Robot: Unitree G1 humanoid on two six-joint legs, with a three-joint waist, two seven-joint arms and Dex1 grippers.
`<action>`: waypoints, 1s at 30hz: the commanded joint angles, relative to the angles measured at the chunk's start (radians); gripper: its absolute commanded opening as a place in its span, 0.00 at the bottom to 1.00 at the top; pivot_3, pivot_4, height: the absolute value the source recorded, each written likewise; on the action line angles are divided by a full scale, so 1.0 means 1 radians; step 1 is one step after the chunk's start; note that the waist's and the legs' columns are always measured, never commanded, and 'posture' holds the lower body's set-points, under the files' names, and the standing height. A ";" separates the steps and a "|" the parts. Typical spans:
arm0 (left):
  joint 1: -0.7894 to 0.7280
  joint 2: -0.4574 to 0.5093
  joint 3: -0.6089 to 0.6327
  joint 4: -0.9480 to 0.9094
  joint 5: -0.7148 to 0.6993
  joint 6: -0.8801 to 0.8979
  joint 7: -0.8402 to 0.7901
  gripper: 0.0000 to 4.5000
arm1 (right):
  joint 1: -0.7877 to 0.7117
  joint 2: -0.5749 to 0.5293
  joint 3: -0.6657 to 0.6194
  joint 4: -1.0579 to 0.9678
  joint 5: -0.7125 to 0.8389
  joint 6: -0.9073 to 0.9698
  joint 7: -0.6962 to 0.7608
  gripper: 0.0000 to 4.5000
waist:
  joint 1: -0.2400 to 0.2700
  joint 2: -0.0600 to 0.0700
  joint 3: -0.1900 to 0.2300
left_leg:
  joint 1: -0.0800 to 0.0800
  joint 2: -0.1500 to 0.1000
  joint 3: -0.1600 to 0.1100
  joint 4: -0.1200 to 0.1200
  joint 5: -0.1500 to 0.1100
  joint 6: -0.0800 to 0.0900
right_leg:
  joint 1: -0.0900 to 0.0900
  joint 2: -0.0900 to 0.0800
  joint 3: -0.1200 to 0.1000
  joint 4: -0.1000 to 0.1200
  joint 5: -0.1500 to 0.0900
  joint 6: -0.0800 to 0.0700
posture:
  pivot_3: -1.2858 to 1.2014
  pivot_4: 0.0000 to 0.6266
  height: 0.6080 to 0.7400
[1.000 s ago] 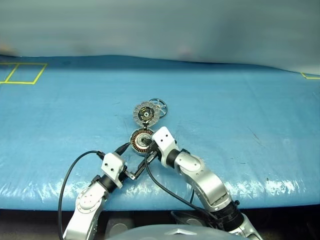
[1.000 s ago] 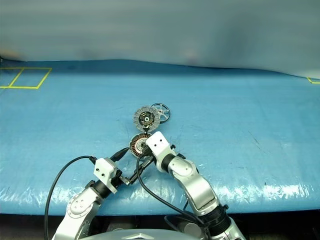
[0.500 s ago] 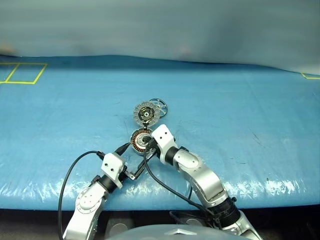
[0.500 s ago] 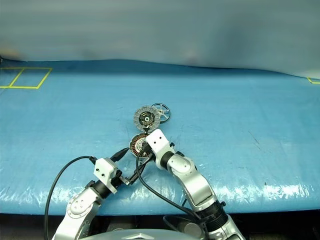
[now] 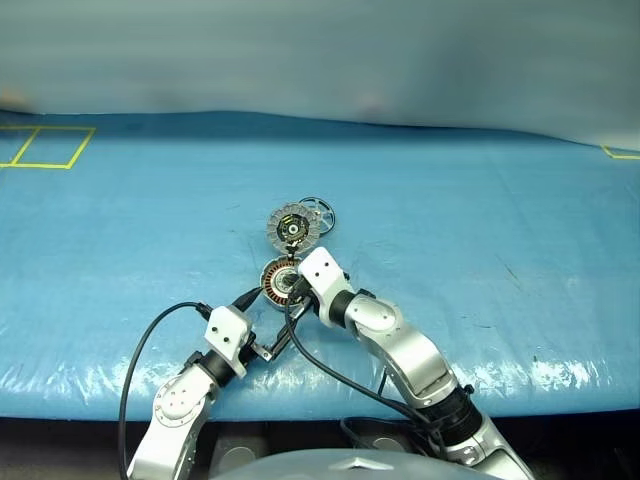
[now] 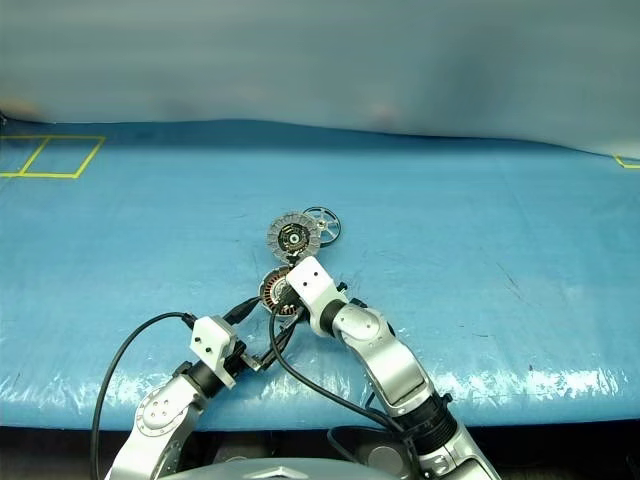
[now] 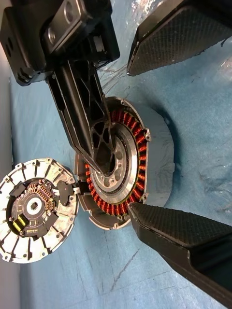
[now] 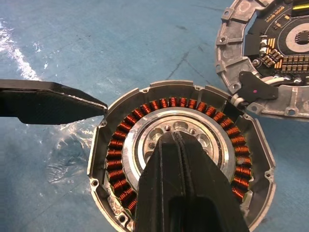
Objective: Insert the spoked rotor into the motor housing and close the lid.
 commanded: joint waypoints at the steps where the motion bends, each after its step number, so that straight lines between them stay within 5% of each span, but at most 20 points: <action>1: -0.003 0.000 -0.008 -0.018 -0.006 -0.008 -0.006 1.00 | 0.012 -0.005 0.009 -0.031 0.003 0.019 0.012 0.01 | 0.000 0.000 0.000 | 0.000 0.000 0.000 0.000 0.000 0.000 | 0.000 0.000 0.000 0.000 0.000 0.000 | 0.52 0.24 1.00; 5: -0.005 0.002 -0.004 -0.018 -0.007 -0.007 -0.008 1.00 | 0.000 -0.038 -0.023 -0.115 0.021 0.049 0.033 0.01 | 0.000 0.000 0.000 | 0.000 0.000 0.000 0.000 0.000 0.000 | 0.000 0.000 0.000 0.000 0.000 0.000 | 0.52 0.24 1.00; 10: -0.003 0.005 -0.002 -0.017 -0.007 -0.010 -0.008 1.00 | -0.061 -0.210 -0.090 -0.218 0.026 0.088 0.124 0.01 | 0.004 0.000 0.000 | 0.000 0.000 0.000 0.000 0.000 0.000 | 0.000 0.000 0.000 0.000 0.000 0.000 | 0.52 0.24 1.00; 16: -0.013 0.001 -0.001 -0.005 -0.007 -0.018 -0.009 1.00 | -0.217 -0.365 -0.167 -0.044 -0.008 0.057 0.175 0.01 | 0.000 0.000 0.000 | 0.000 0.000 0.000 0.001 0.000 0.000 | 0.001 0.000 0.000 0.000 0.000 0.000 | 0.52 0.24 1.00; 20: -0.022 -0.005 -0.001 0.006 -0.002 -0.026 -0.006 1.00 | -0.306 -0.359 -0.165 0.142 -0.025 -0.045 0.194 0.04 | 0.000 0.000 0.000 | 0.000 0.000 0.000 0.000 0.000 0.000 | 0.001 0.000 0.000 0.000 0.000 0.000 | 0.52 0.24 1.00; 25: -0.020 -0.008 0.006 0.006 0.003 -0.037 0.004 1.00 | -0.424 -0.298 -0.151 0.376 -0.059 -0.191 0.206 0.35 | -0.003 0.001 0.001 | 0.000 -0.001 0.000 -0.001 0.000 0.000 | 0.001 0.000 0.001 0.000 0.000 0.000 | 0.52 0.24 1.00; 30: -0.005 -0.006 0.013 0.002 0.005 -0.048 0.017 1.00 | -0.514 -0.236 -0.163 0.579 -0.070 -0.294 0.224 0.35 | -0.001 0.001 0.001 | 0.000 -0.001 0.000 -0.001 0.000 0.000 | 0.001 0.000 0.001 0.000 0.001 0.000 | 0.52 0.24 1.00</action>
